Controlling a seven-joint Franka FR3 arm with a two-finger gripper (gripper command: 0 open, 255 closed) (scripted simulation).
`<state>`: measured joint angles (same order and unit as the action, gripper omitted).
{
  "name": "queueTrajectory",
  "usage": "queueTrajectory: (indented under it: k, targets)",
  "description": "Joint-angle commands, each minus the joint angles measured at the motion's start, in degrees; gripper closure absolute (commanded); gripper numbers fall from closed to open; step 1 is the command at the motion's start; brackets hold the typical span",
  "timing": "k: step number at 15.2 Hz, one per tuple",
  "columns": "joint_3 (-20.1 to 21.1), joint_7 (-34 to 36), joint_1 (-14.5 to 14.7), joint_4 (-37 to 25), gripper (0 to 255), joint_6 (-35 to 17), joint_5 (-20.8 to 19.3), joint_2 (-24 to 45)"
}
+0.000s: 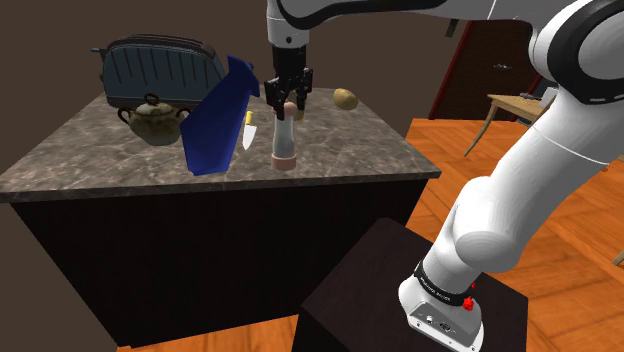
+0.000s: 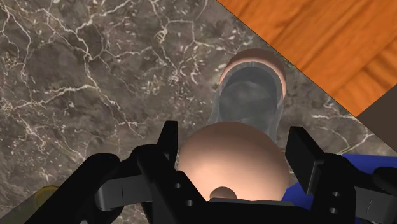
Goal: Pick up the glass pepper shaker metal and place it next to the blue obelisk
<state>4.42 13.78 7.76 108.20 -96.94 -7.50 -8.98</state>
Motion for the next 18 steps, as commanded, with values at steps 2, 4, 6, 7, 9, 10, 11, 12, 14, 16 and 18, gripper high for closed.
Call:
queueTrajectory:
  k: [2,4,6,7,9,10,11,12,14,16,18]
  targets:
    - [0.0,0.01,0.0,0.07,255,-0.09,0.0,0.0]
    - [0.0,0.01,0.0,0.07,255,-0.09,0.0,0.0]
    - [0.0,0.01,0.0,0.06,0,-0.09,0.0,0.0]
    - [0.0,0.01,0.0,0.07,0,-0.09,0.0,0.0]
    - [0.0,0.01,0.0,0.06,0,-0.09,0.0,0.0]
    - [0.0,0.01,0.0,0.07,0,-0.09,0.0,0.0]
    - [0.14,-0.01,0.09,-2.11,0,1.85,0.04,0.25]
    - [0.29,-0.03,0.18,-4.38,0,3.81,0.06,0.57]
    - [0.56,-0.05,0.34,-8.7,0,7.36,0.06,1.37]
    - [0.56,-0.05,0.34,-8.69,0,7.36,0.06,1.36]
    - [0.56,-0.05,0.34,-8.7,0,7.36,0.06,1.37]
